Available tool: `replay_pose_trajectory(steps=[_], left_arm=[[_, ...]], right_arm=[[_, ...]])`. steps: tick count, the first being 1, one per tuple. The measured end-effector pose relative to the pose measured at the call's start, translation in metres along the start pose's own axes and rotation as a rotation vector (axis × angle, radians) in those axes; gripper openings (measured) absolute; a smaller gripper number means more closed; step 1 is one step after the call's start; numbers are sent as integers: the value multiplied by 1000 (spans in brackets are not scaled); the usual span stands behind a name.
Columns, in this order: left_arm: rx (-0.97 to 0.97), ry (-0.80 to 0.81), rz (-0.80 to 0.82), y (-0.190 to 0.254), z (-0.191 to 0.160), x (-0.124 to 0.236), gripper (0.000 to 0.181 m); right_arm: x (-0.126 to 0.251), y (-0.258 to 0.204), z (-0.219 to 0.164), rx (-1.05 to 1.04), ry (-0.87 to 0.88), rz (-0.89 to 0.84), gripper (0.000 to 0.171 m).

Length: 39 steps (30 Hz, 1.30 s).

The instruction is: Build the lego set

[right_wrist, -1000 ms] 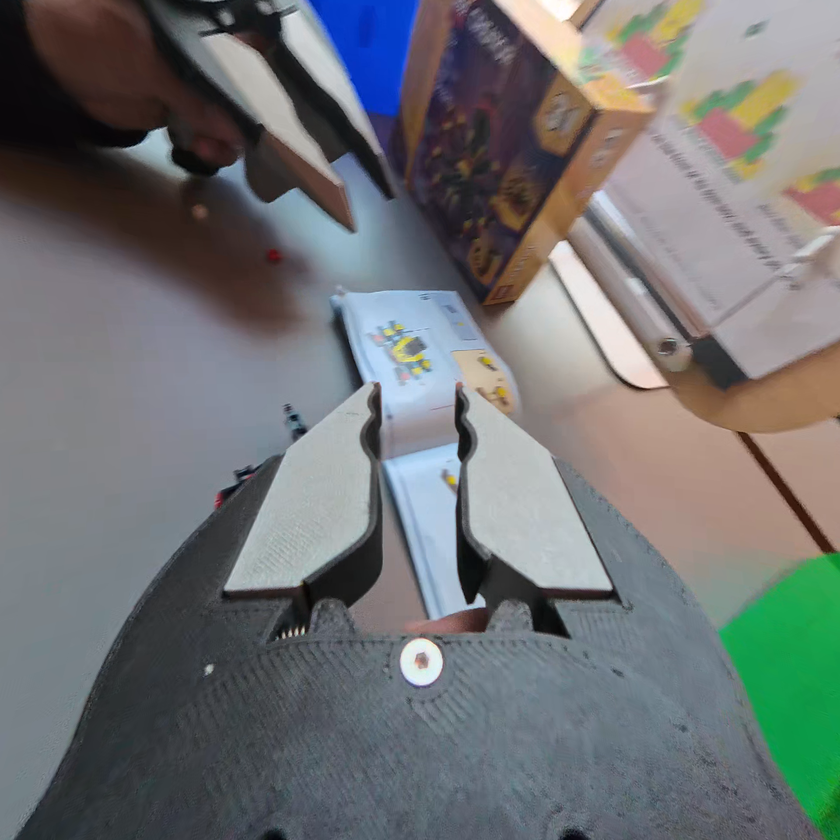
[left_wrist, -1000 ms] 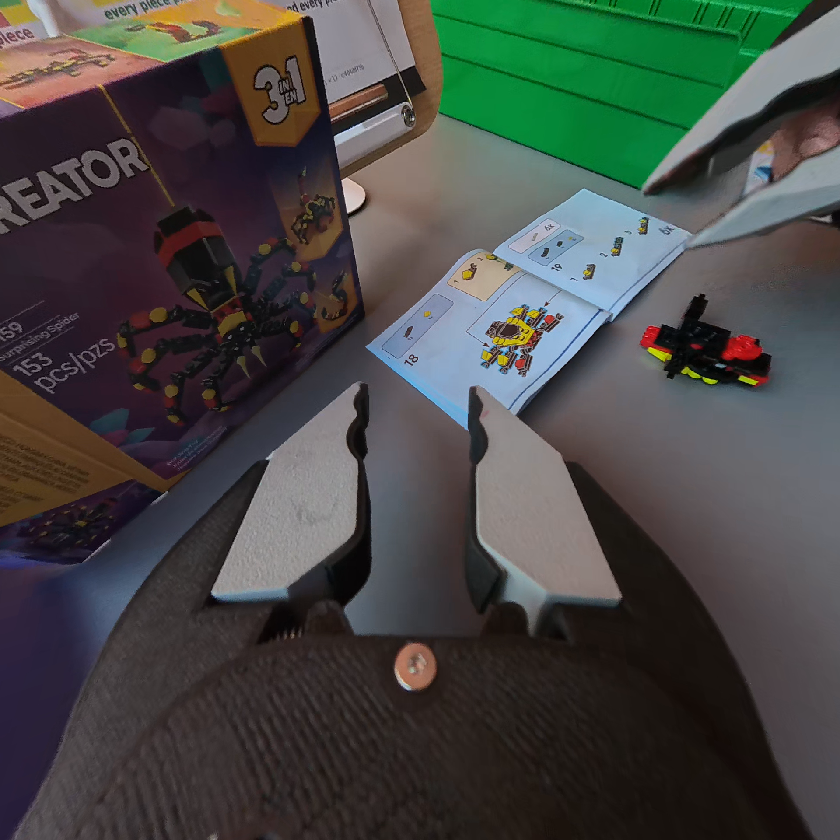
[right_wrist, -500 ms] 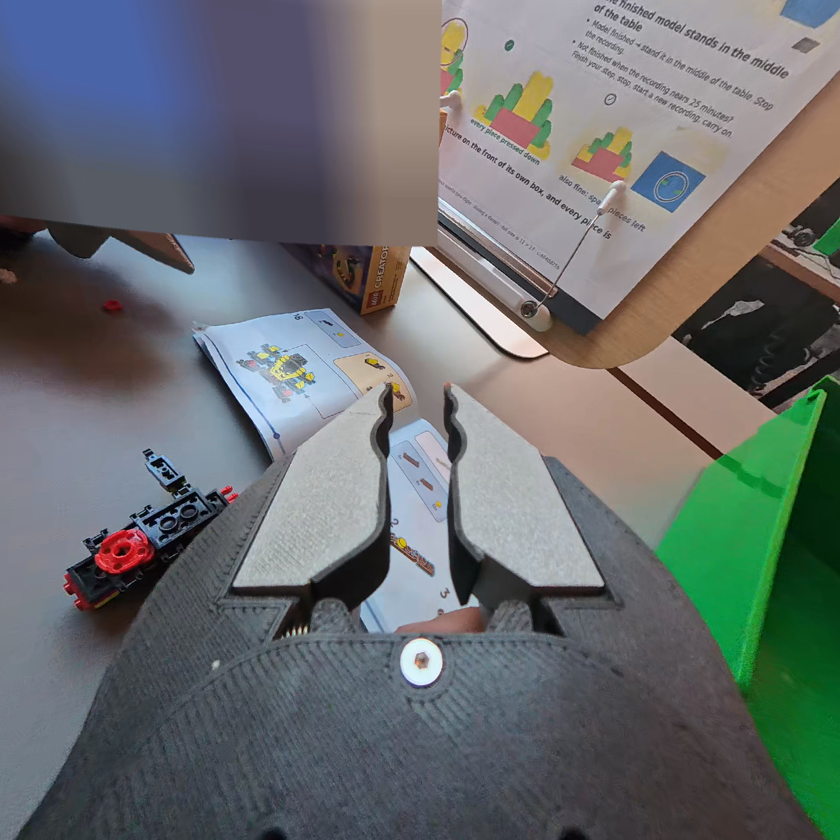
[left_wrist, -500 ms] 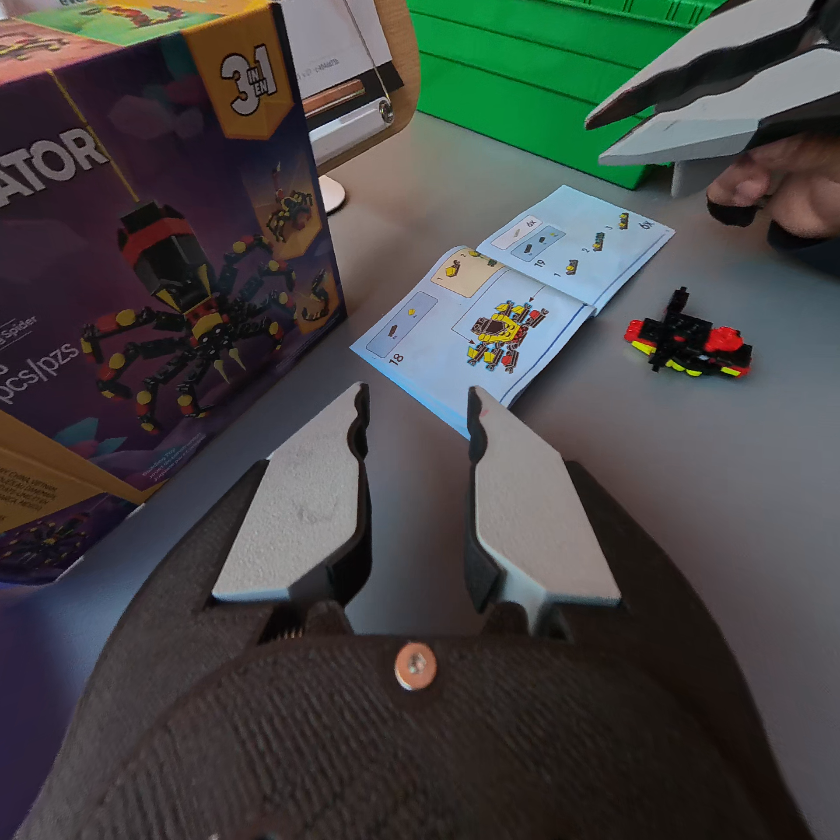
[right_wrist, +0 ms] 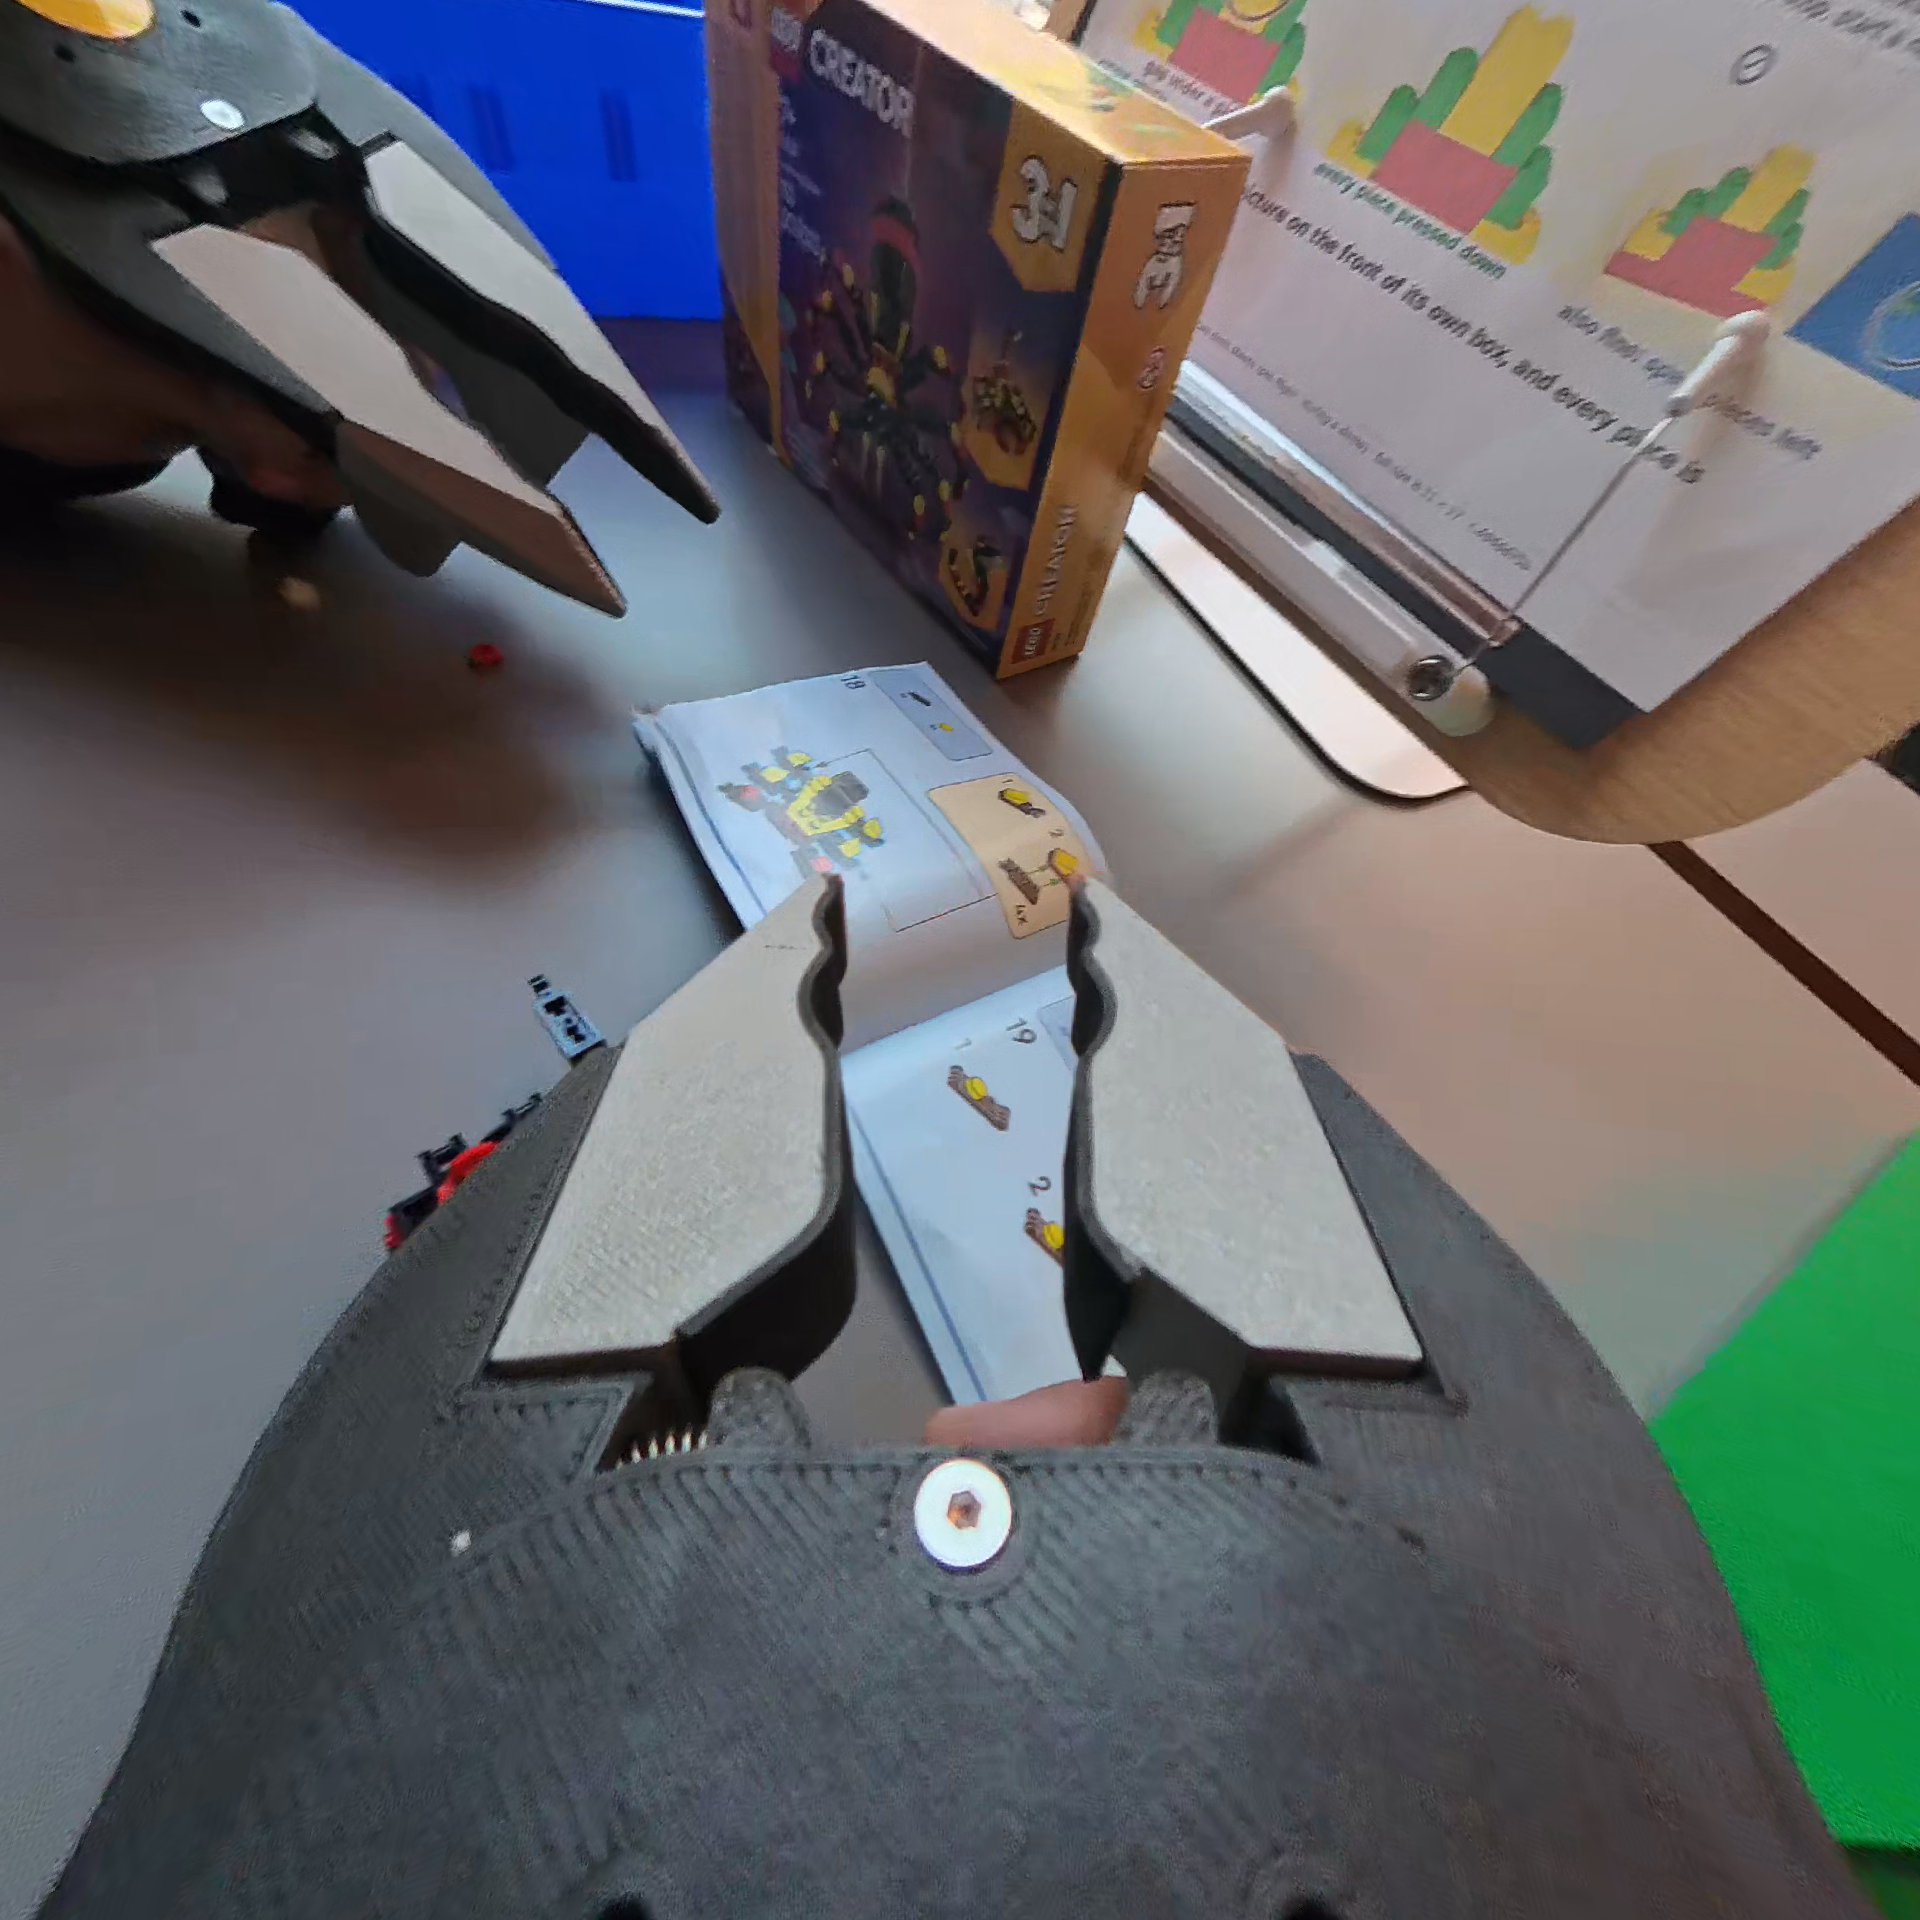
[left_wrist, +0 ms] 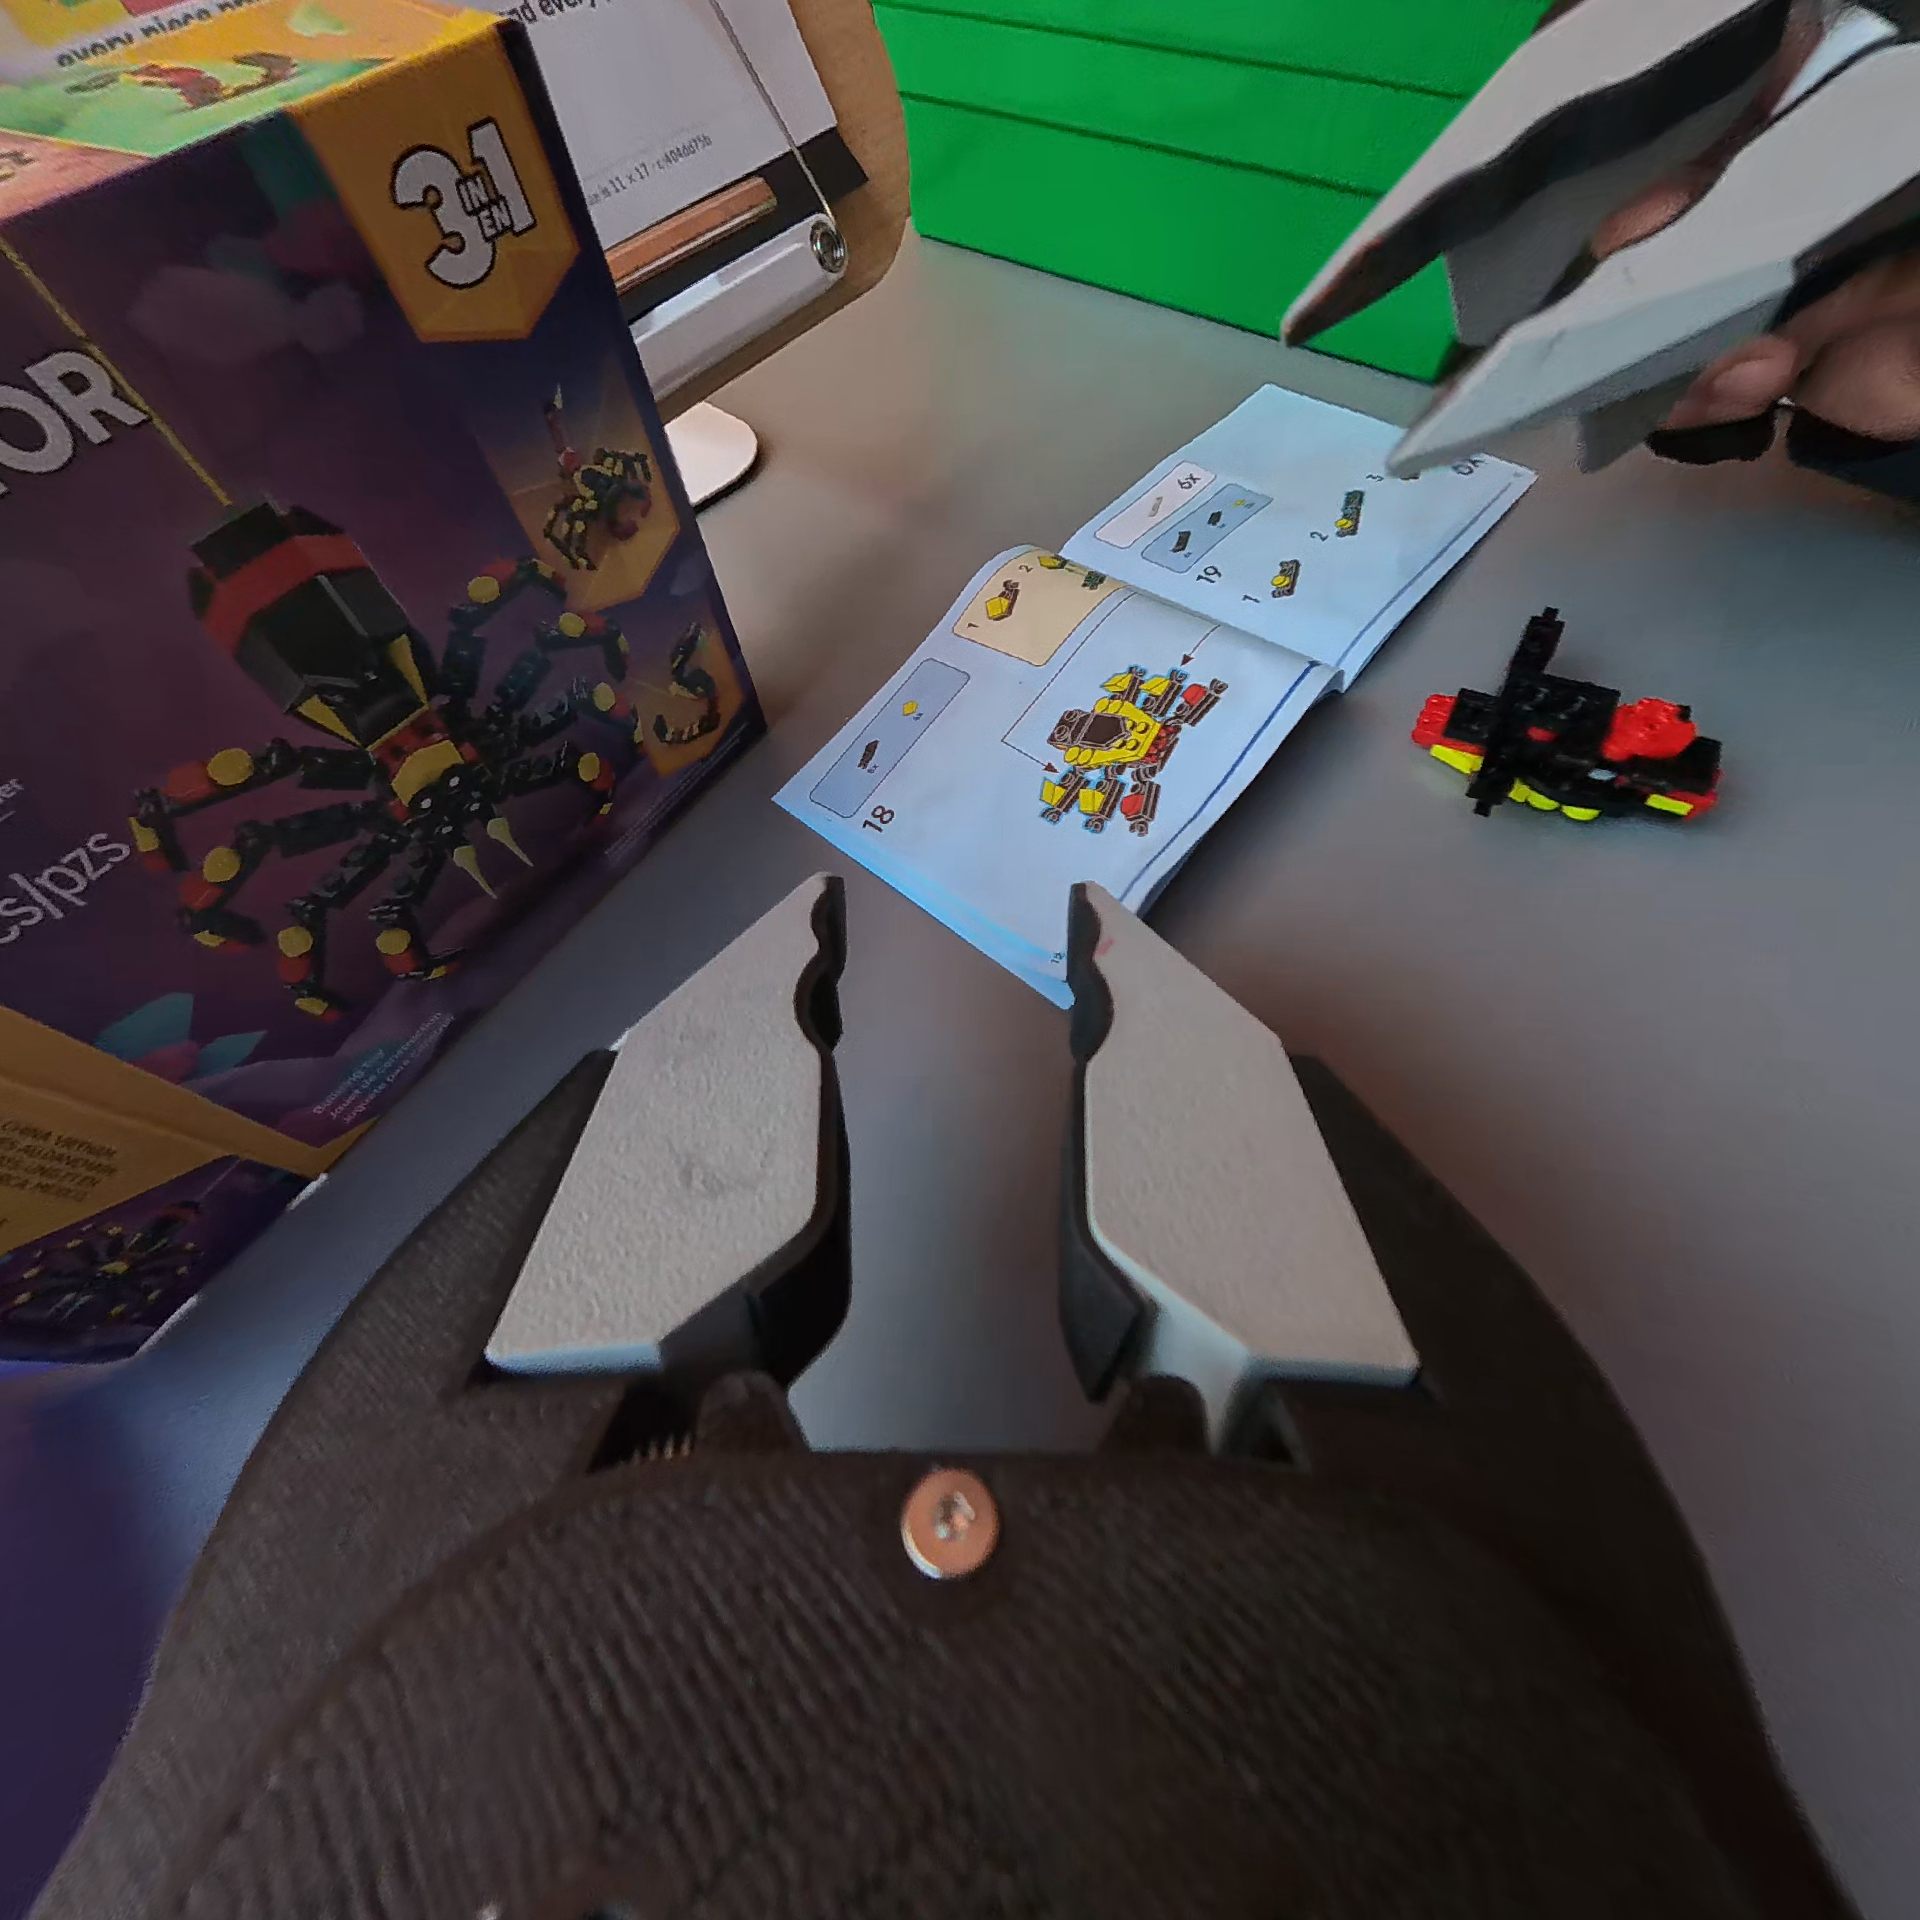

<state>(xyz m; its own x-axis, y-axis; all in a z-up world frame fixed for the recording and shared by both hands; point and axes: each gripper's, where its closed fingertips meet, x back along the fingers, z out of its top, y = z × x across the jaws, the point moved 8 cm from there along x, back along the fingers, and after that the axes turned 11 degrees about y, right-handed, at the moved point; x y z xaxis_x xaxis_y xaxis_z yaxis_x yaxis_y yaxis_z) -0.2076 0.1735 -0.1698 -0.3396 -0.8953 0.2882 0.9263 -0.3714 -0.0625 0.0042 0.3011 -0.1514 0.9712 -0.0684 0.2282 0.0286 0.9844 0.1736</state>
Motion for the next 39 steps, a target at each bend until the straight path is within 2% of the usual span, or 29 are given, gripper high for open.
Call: replay_pose_trajectory(steps=[6, 8, 13, 17, 19, 22, 25, 27, 29, 33, 37, 39], left_arm=[[38, 12, -5, -1, 1, 1, 41], [47, 17, -17, 2, 2, 1, 40], [0, 2, -13, 7, 1, -1, 40], [-30, -10, -11, 10, 1, -2, 40], [-41, -16, -11, 11, 0, -3, 40], [-50, -22, -8, 12, 0, -3, 39], [-53, -25, -10, 12, 0, -4, 39], [-56, -28, -13, 13, 0, -4, 39], [-62, -29, -13, 13, 0, -4, 39], [-81, -37, -15, 15, -1, -5, 39], [-101, -46, -17, 17, -1, -6, 39], [-107, -52, -17, 18, -2, -7, 39]], right_arm=[[6, -34, -11, 61, -186, 380, 45], [13, -40, -13, 110, -221, 418, 46], [30, -49, -12, 108, -243, 555, 32], [27, -57, -7, 31, -217, 575, 42], [22, -72, 2, 53, -153, 612, 39], [14, -87, -6, 161, -230, 604, 39], [15, -90, -27, 244, -371, 634, 21], [22, -82, -27, 230, -412, 636, 7], [32, -69, -28, 243, -453, 584, 11], [49, -52, -26, 207, -398, 575, 12], [47, -37, -15, 184, -313, 455, 31], [40, -31, -17, 209, -308, 361, 47]])
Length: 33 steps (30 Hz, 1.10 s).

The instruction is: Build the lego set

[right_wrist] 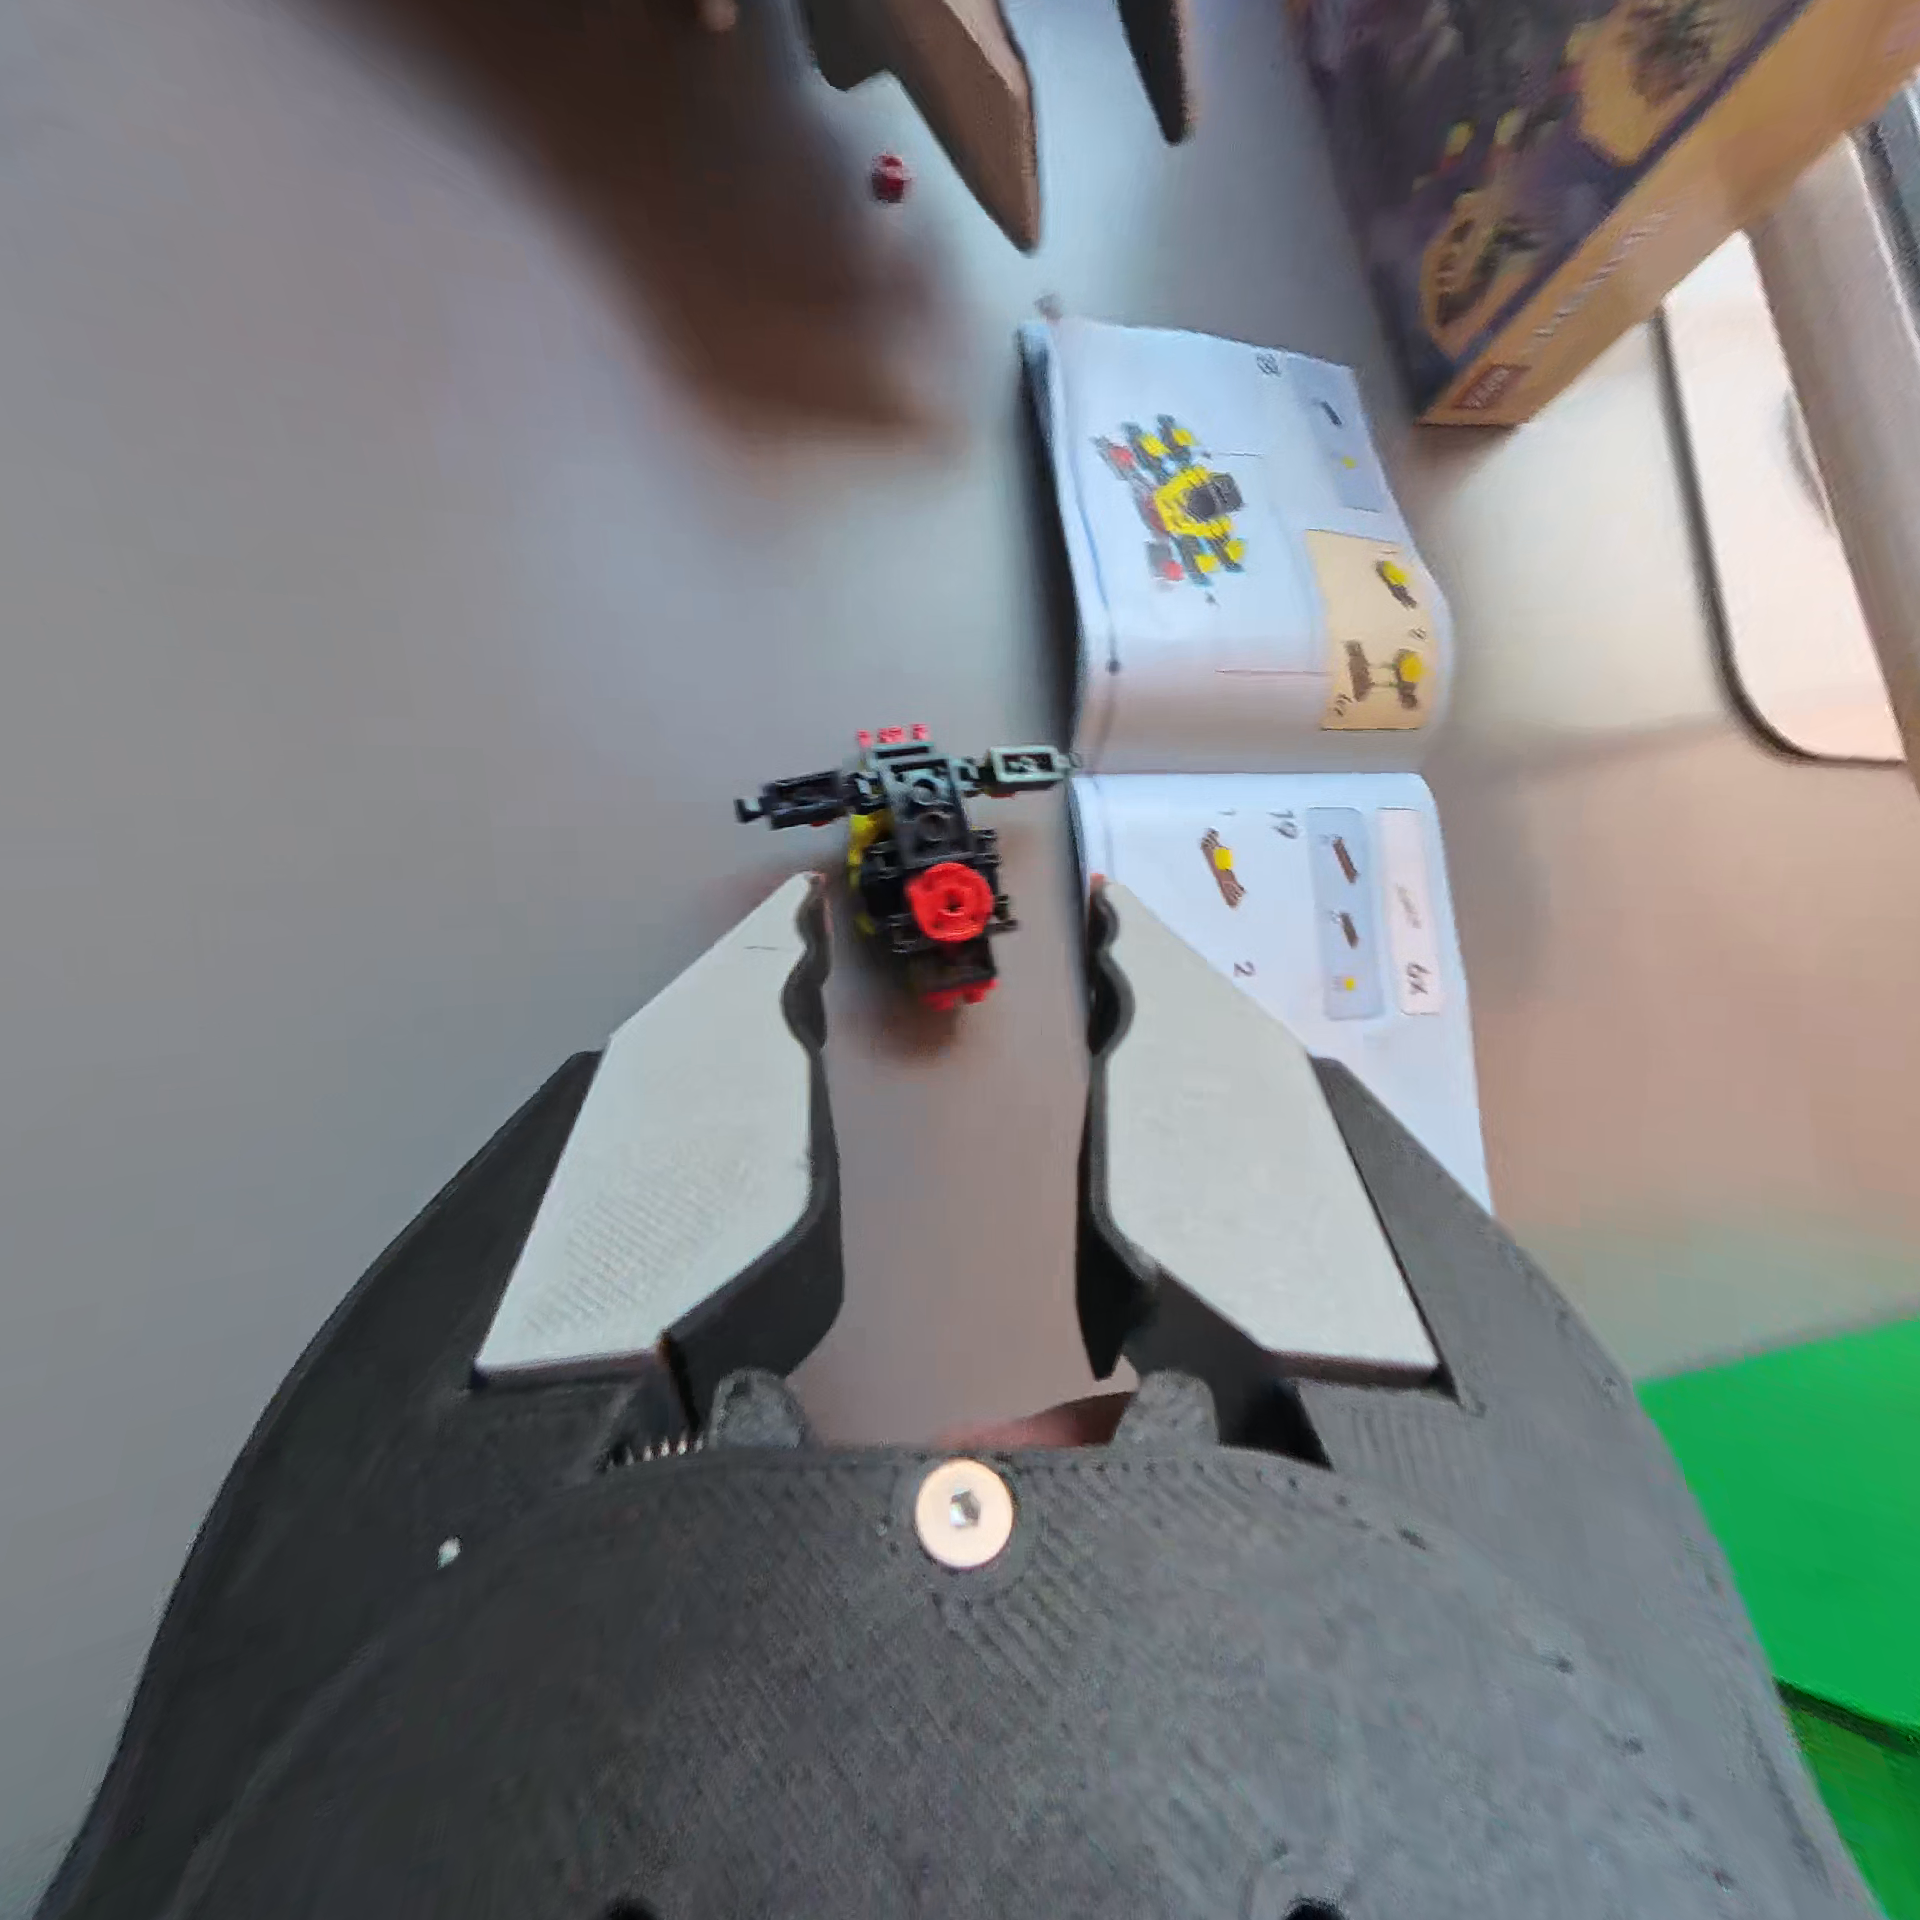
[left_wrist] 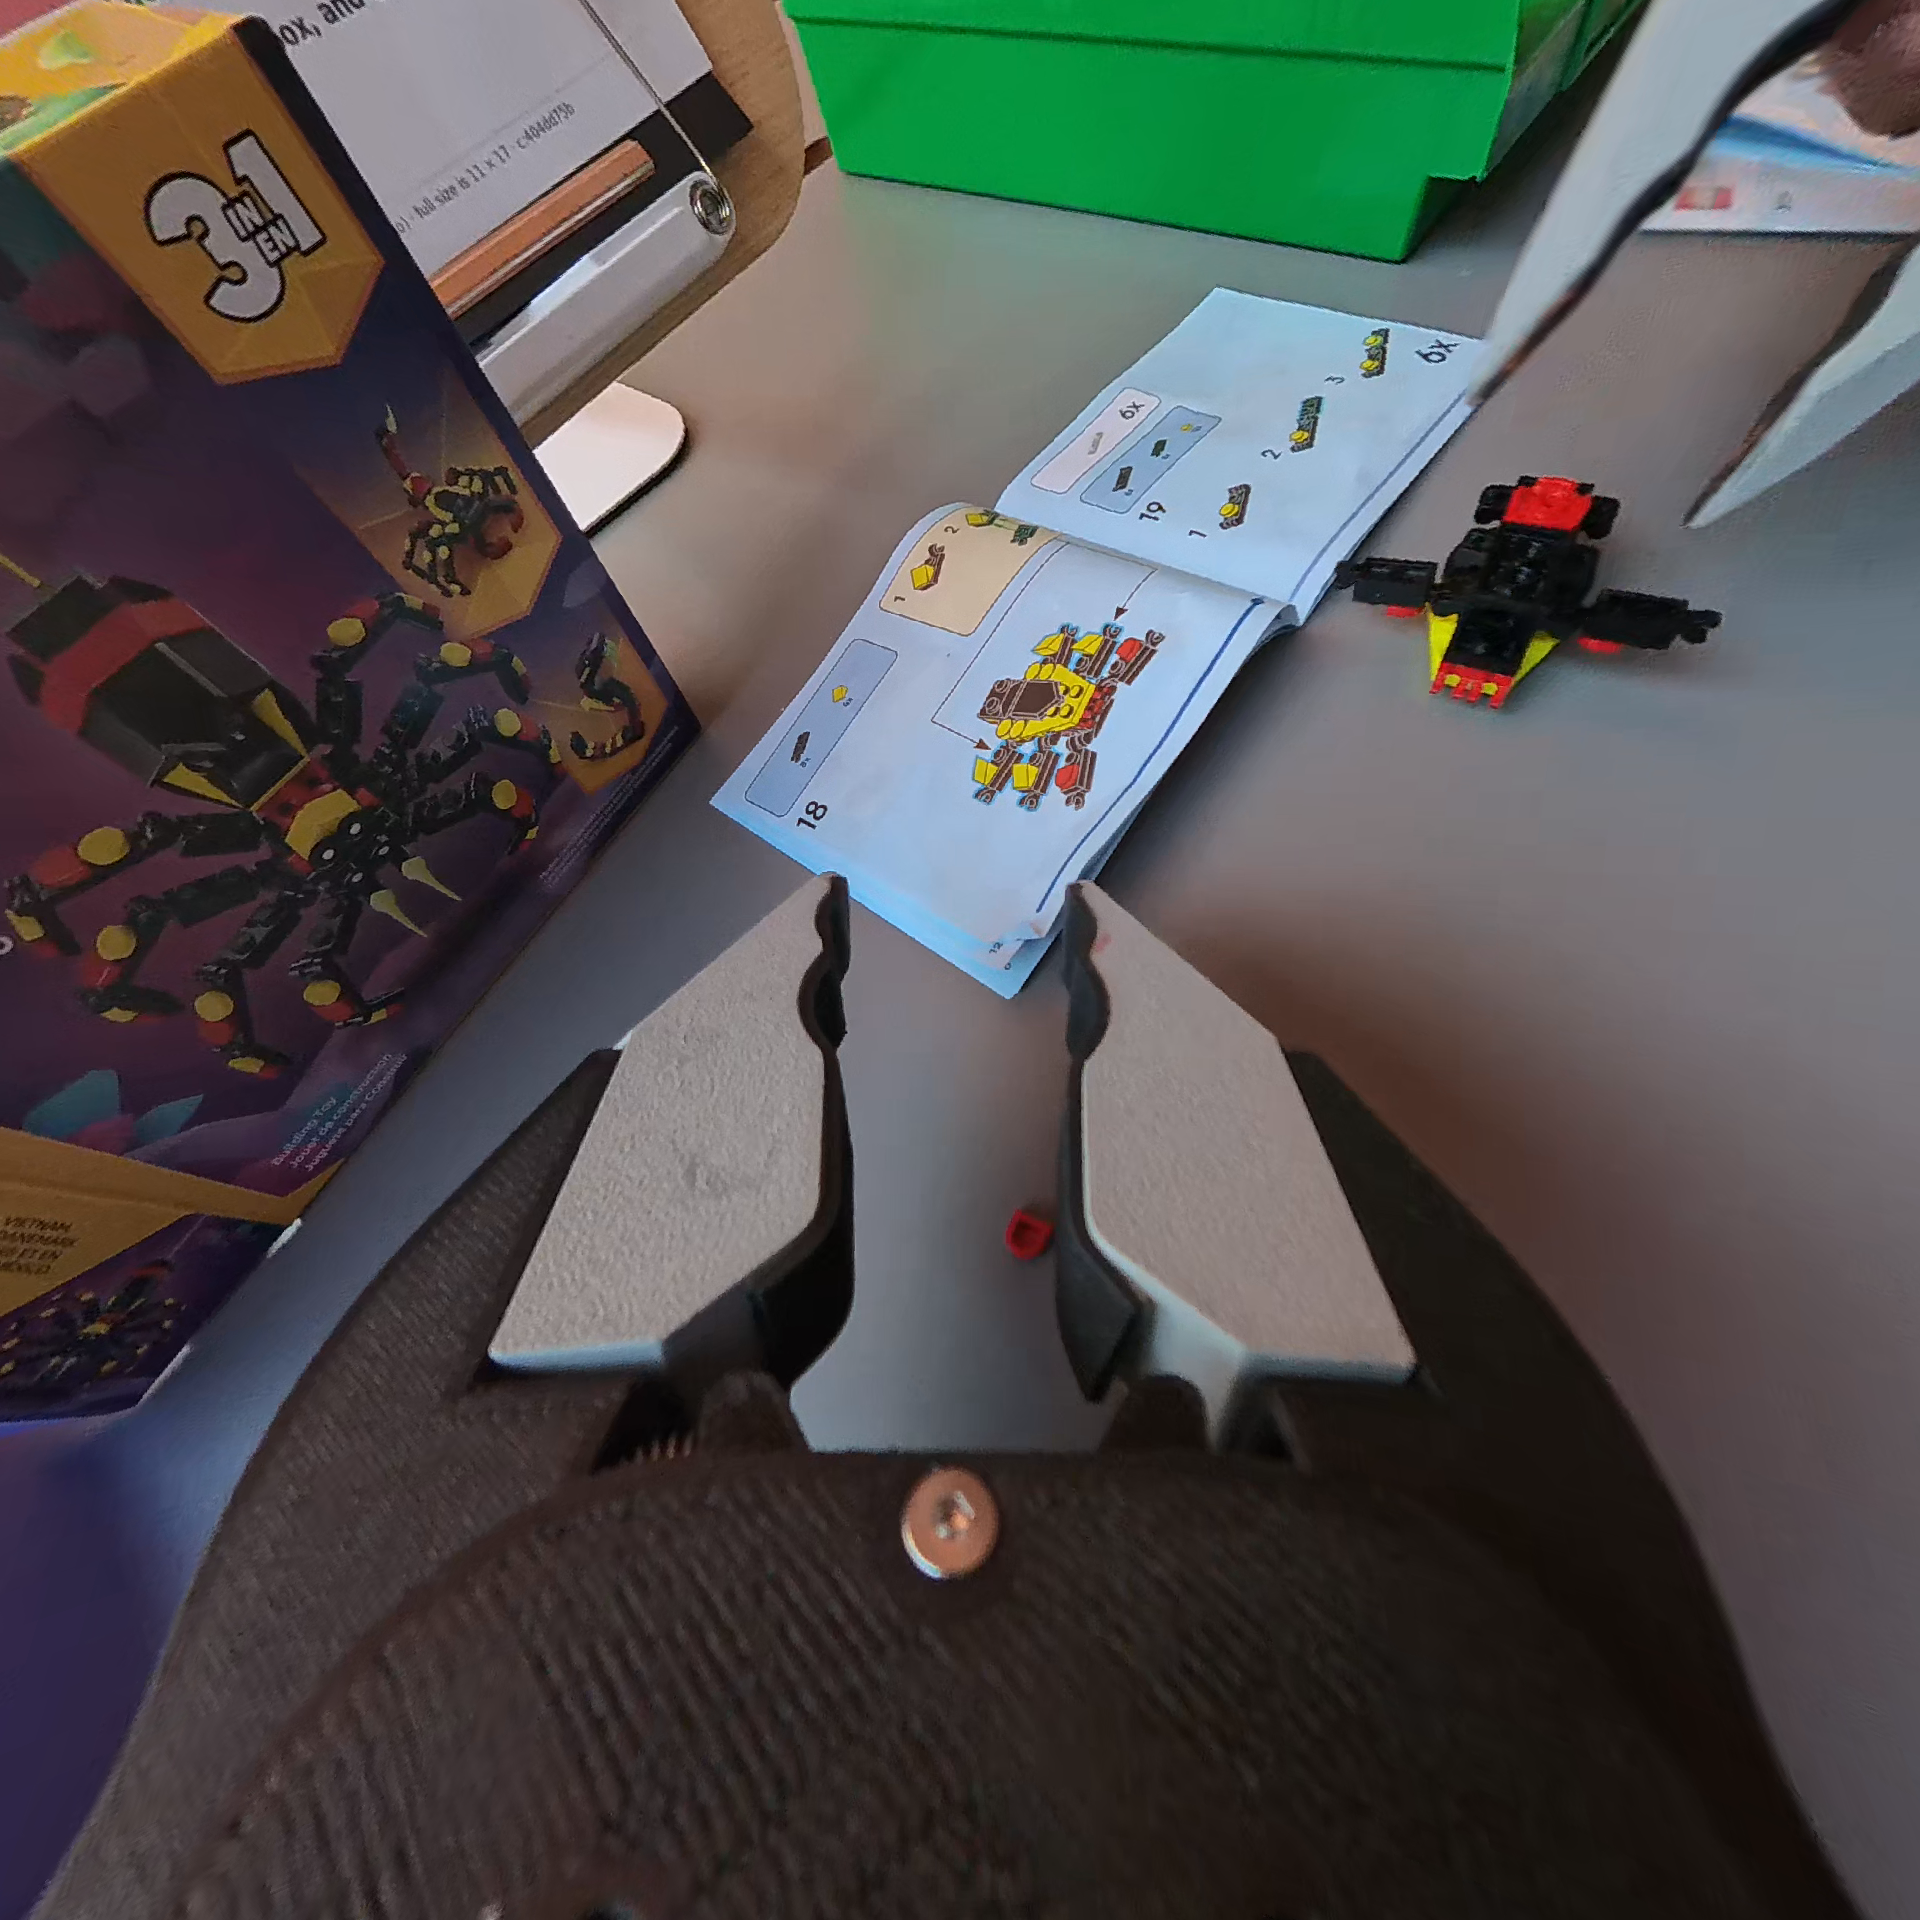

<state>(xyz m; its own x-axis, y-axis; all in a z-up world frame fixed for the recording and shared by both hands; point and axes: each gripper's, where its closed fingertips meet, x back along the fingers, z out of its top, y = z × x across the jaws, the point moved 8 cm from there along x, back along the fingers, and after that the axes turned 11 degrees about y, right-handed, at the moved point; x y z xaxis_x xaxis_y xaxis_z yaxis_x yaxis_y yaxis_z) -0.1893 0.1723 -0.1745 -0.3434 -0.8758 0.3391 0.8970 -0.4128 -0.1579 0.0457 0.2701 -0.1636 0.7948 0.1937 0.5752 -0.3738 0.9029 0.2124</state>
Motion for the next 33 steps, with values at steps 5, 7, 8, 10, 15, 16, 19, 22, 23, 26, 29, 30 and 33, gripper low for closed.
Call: replay_pose_trajectory(steps=[5, 7, 8, 10, 15, 16, 19, 22, 23, 26, 29, 30, 33], left_arm=[[-8, -1, -33, 5, 0, -1, 40], [-2, 7, -64, 10, 2, -1, 40], [-1, 11, -85, 14, 3, -1, 40], [-1, 19, -122, 22, 5, -2, 40], [74, 64, -237, 40, 12, -3, 42], [97, 61, -252, 41, 12, -3, 45], [153, 34, -279, 38, 10, -4, 51], [206, 40, -319, 35, 9, -2, 50], [230, 48, -342, 34, 10, -2, 50], [348, 105, -446, 32, 14, 1, 56], [543, 214, -656, 29, 22, 9, 57], [621, 253, -737, 27, 26, 13, 57], [789, 365, -895, 16, 33, 22, 58]], right_arm=[[-20, -2, -10, 2, -115, -10, 37], [-24, -4, -9, 5, -114, 0, 33], [-25, -4, -8, 12, -105, 5, 33], [-25, -1, -1, 47, -43, -45, 32], [-28, -6, 26, 164, 202, -150, 25], [-29, -7, 28, 218, 186, -203, 26], [-33, -13, 34, 371, 154, -299, 25], [-35, -20, 40, 519, 113, -384, 25], [-34, -24, 44, 598, 117, -431, 26], [-33, -40, 63, 837, 126, -579, 25], [-35, -63, 78, 1067, 184, -691, 24], [-36, -71, 82, 1120, 206, -716, 24], [-39, -96, 90, 1217, 314, -721, 24]])
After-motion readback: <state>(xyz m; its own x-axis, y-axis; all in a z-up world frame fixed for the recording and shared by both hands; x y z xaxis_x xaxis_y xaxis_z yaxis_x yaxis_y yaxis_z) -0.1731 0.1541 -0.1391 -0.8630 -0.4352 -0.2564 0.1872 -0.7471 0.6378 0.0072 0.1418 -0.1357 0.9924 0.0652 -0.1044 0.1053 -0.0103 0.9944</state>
